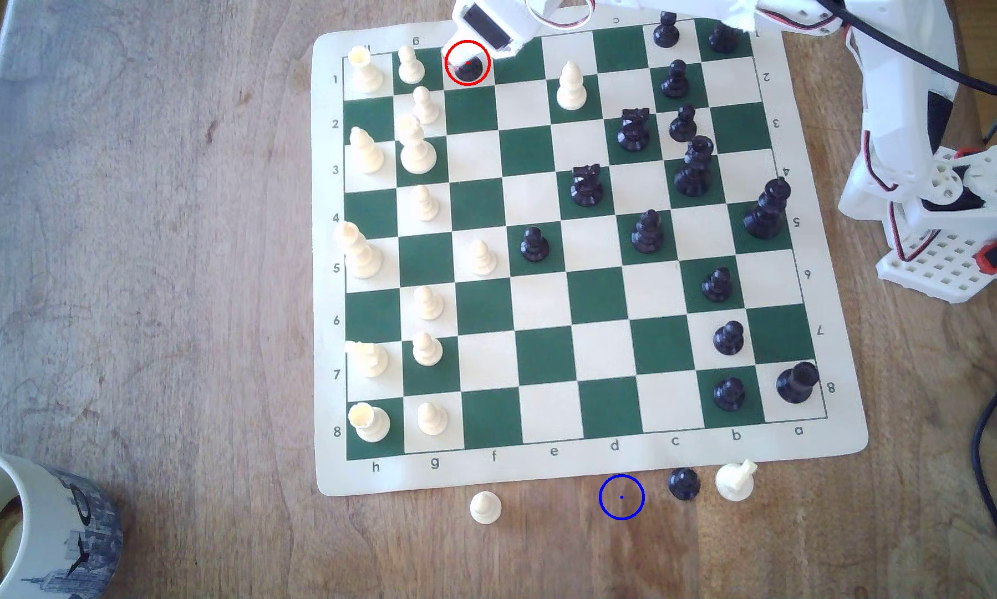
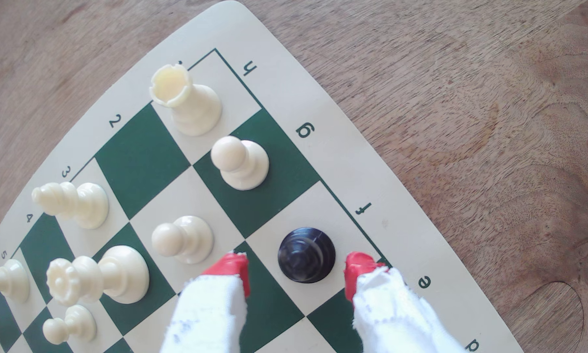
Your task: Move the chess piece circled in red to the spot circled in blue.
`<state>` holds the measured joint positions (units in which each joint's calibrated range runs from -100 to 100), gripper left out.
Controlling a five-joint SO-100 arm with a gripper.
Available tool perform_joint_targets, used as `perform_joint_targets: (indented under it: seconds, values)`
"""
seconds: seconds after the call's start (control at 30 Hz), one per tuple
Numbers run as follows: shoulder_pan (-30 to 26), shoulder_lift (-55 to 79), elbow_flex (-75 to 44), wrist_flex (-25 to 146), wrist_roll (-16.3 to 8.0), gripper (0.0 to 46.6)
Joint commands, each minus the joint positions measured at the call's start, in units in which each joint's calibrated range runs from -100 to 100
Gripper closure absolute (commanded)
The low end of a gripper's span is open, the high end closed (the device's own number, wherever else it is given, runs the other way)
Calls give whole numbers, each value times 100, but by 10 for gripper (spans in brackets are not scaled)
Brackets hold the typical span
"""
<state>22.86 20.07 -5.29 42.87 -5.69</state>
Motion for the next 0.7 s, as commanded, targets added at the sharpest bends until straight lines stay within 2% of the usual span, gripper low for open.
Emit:
perform_joint_targets:
  seconds: [0.0, 0.67]
  values:
    - [56, -190, -460, -143, 29, 314]
    - [-30, 82, -550, -438, 20, 320]
